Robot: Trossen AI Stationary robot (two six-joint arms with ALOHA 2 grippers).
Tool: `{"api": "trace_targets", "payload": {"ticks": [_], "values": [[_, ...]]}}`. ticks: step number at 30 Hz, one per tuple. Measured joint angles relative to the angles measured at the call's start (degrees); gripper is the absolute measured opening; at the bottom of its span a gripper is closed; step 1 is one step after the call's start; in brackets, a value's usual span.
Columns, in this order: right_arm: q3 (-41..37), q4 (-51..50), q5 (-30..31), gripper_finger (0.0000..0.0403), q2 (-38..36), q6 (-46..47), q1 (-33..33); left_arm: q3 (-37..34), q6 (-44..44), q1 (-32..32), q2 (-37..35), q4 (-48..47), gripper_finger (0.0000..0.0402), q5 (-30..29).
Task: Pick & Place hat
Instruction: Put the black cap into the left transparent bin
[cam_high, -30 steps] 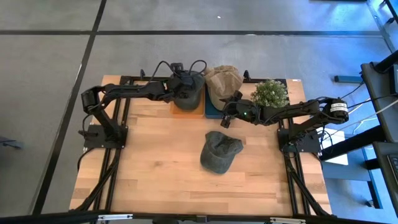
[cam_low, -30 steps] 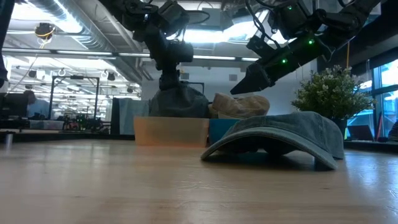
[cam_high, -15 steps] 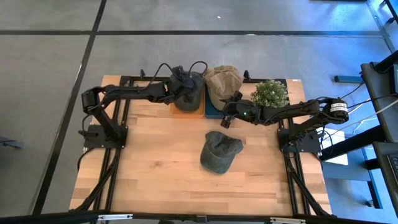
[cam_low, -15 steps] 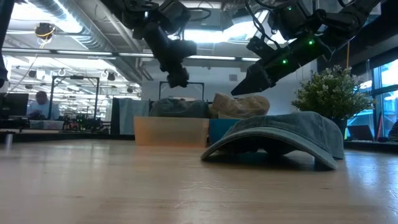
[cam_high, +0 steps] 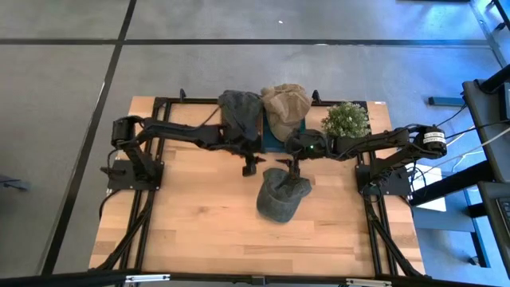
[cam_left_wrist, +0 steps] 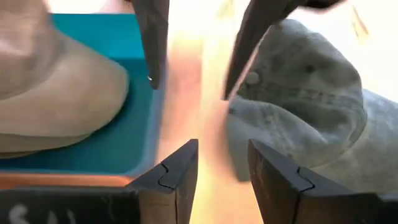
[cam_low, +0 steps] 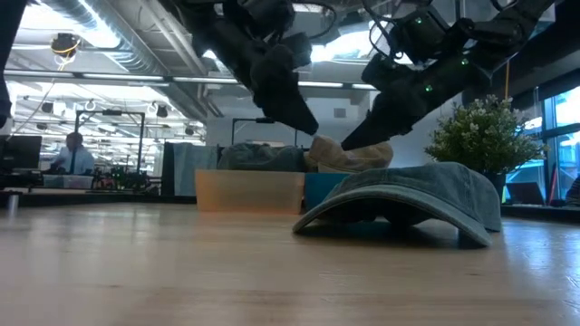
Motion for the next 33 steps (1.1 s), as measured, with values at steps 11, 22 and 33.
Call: {"api": "trace_targets", "payload": {"ticks": [11,22,33], "values": [[4.9,-21.6,-5.3,0.0243,-0.6,6.6,3.5,-0.1,-1.5,-4.9,7.6,5.4,0.013,-0.1],[16.5,-58.7,-8.9,0.0243,-0.9,29.6,10.8,0.0,-2.4,-4.9,7.5,2.4,0.013,-0.1],[8.4,-51.2,-7.7,0.0243,-1.6,39.7,11.8,-1.2,0.1,-5.6,5.7,-2.6,0.013,-0.2]]}}
